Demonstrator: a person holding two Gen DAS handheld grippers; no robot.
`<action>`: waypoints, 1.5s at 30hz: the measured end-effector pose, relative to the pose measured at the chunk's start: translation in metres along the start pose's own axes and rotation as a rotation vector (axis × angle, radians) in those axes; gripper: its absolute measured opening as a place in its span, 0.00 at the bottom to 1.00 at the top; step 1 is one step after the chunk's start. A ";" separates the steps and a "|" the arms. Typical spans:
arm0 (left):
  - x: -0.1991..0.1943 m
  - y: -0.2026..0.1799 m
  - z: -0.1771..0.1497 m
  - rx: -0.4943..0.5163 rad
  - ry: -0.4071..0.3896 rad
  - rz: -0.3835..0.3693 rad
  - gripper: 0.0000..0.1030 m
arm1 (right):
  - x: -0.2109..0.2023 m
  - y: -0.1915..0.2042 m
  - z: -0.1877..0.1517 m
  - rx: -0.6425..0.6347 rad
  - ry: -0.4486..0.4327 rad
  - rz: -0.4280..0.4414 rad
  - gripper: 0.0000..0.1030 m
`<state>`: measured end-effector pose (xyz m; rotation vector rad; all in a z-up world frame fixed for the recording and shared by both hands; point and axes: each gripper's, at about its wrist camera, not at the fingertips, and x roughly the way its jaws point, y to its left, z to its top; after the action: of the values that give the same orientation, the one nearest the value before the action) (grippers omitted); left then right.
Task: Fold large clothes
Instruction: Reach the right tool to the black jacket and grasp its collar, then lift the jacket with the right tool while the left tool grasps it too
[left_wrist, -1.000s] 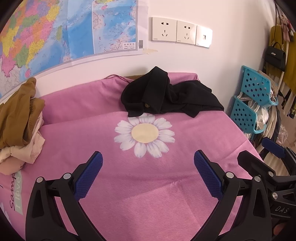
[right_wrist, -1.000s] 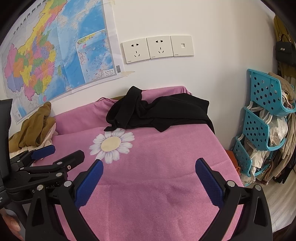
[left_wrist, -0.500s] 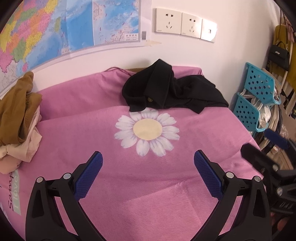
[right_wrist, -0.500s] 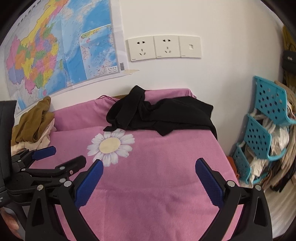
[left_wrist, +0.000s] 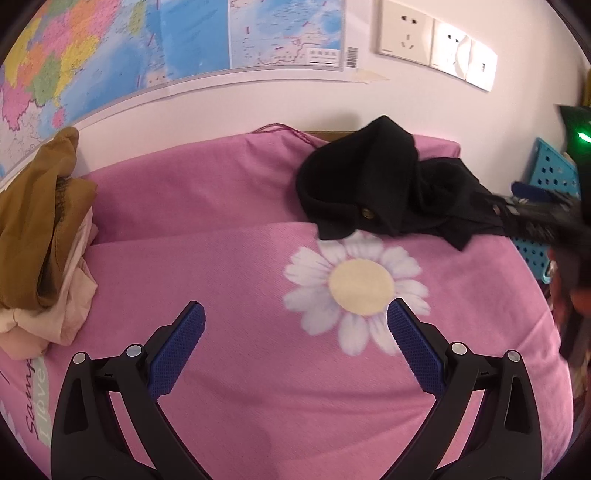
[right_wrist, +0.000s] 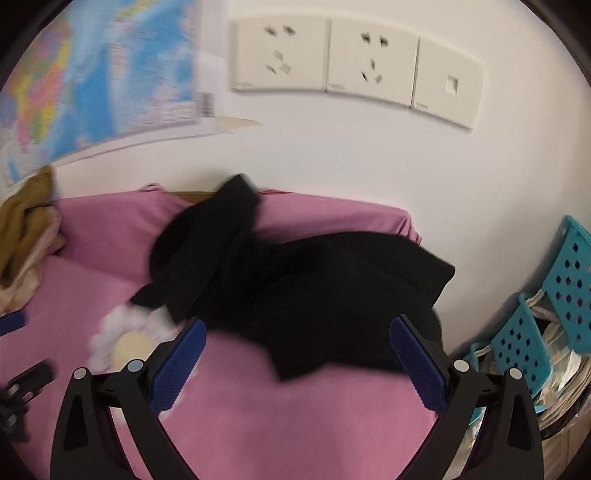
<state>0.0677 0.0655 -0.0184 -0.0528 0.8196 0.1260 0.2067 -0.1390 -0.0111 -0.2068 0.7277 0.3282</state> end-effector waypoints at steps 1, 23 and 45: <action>0.003 0.001 0.002 0.002 0.002 0.007 0.95 | 0.009 -0.002 0.004 -0.011 0.013 0.002 0.94; 0.052 0.010 0.010 0.014 0.087 0.031 0.95 | -0.003 -0.042 -0.011 -0.196 0.024 0.202 0.09; 0.068 0.020 0.016 0.030 0.097 0.073 0.95 | 0.066 0.038 0.037 -0.354 -0.001 0.119 0.05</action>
<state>0.1230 0.0929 -0.0572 -0.0012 0.9208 0.1809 0.2622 -0.0784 -0.0319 -0.4992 0.6786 0.5710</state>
